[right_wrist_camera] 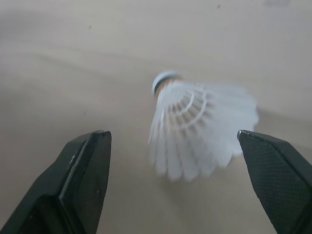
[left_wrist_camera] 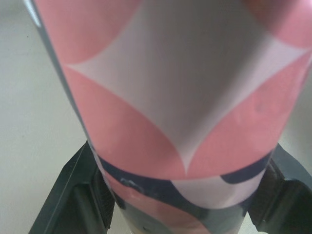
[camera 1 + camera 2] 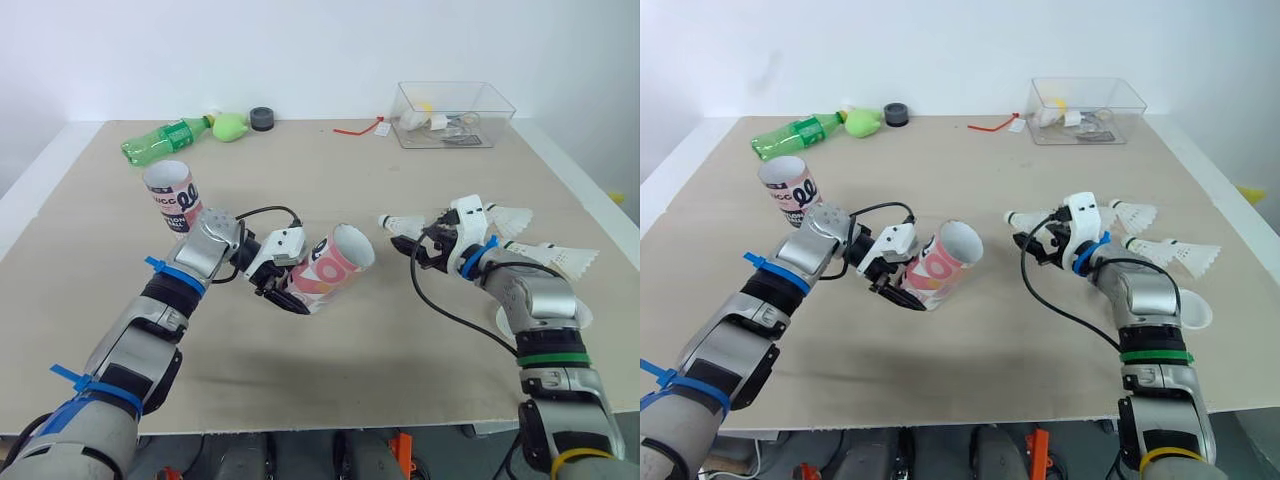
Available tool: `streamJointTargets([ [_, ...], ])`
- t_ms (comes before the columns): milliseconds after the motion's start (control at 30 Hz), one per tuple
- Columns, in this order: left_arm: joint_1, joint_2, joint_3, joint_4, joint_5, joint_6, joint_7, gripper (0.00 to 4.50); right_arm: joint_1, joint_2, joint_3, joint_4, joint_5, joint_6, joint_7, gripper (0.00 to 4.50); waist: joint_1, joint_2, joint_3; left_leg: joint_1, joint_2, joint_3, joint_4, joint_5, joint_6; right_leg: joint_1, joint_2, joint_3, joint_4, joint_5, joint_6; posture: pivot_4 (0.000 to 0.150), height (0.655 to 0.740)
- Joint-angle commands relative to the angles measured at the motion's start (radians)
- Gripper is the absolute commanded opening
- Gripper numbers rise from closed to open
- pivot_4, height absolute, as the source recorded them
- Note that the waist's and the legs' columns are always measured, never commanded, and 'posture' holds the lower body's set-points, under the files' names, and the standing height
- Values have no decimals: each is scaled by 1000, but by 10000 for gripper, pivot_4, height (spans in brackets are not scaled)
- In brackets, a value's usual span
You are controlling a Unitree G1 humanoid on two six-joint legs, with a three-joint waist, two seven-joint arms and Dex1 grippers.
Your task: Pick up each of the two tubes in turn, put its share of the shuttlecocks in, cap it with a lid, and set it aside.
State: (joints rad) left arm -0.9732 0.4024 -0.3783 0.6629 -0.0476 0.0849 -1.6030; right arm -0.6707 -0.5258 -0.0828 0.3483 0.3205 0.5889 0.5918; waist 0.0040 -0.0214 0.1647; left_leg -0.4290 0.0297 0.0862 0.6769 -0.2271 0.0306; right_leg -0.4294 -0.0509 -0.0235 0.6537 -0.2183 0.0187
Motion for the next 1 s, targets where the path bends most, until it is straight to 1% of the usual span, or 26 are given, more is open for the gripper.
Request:
streamJointTargets([
  [33,0,4,20,-23,-5,-11,7,28376,-65,22,-10,37,-16,-32,-15,44407,0,0,0,0,0,0,0,0,0,0,0,0,0,0,0,1500,7400],
  [133,6,8,21,-24,-5,-15,11,28376,-91,46,-13,50,-11,-15,-15,44407,-1,0,0,0,0,0,0,0,0,0,0,0,0,0,0,1500,7400],
  [233,12,11,22,-29,-5,-13,13,28376,-102,50,-3,90,-40,-32,-24,37053,-1,0,0,0,0,0,0,0,0,0,0,0,0,0,0,1500,7400],
  [267,14,12,23,-33,-6,-10,14,28376,-106,48,2,111,-58,-47,-31,32892,-1,0,0,0,0,0,0,0,0,0,0,0,0,0,0,1500,7400],
  [400,21,16,23,-44,-7,-5,17,28376,-121,51,-9,158,-72,-75,-29,10803,-2,0,0,0,0,1,0,0,0,0,0,1,0,0,0,1500,7400],
  [467,23,19,21,-47,-7,-3,17,28376,-123,47,-8,161,-75,-82,-17,1312,-3,0,0,0,0,1,0,0,0,0,0,1,0,0,0,1500,7400],
  [500,23,20,21,-48,-6,-2,17,28376,-123,43,-3,161,-78,-90,-5,542,-3,0,0,0,0,1,0,0,0,0,0,1,0,0,0,1500,7400],
  [600,20,24,18,-46,-3,-3,15,28376,-120,31,3,149,-86,-130,25,542,-3,0,0,0,1,1,0,0,0,0,0,1,0,1,0,1500,7400],
  [733,6,26,16,-34,6,-12,15,28376,-112,0,1,58,-90,-253,104,542,-3,0,0,0,1,1,0,0,0,-1,0,2,0,1,0,1500,7400],
  [800,-3,24,16,-22,9,-18,17,28376,-103,-42,13,1,-114,-378,167,542,-3,0,0,0,1,2,0,0,0,-2,1,2,0,1,0,1500,7400],
  [933,-13,25,11,-9,18,-35,15,28376,-80,-150,37,-88,-163,-728,319,542,-2,0,0,-1,0,2,0,0,0,-3,1,3,0,0,1,1500,7400],
  [1000,-17,28,6,0,27,-50,14,28376,-62,-214,48,-134,-161,-885,418,542,-2,0,0,-1,-1,2,0,0,0,-4,1,3,0,0,1,1500,7400],
])
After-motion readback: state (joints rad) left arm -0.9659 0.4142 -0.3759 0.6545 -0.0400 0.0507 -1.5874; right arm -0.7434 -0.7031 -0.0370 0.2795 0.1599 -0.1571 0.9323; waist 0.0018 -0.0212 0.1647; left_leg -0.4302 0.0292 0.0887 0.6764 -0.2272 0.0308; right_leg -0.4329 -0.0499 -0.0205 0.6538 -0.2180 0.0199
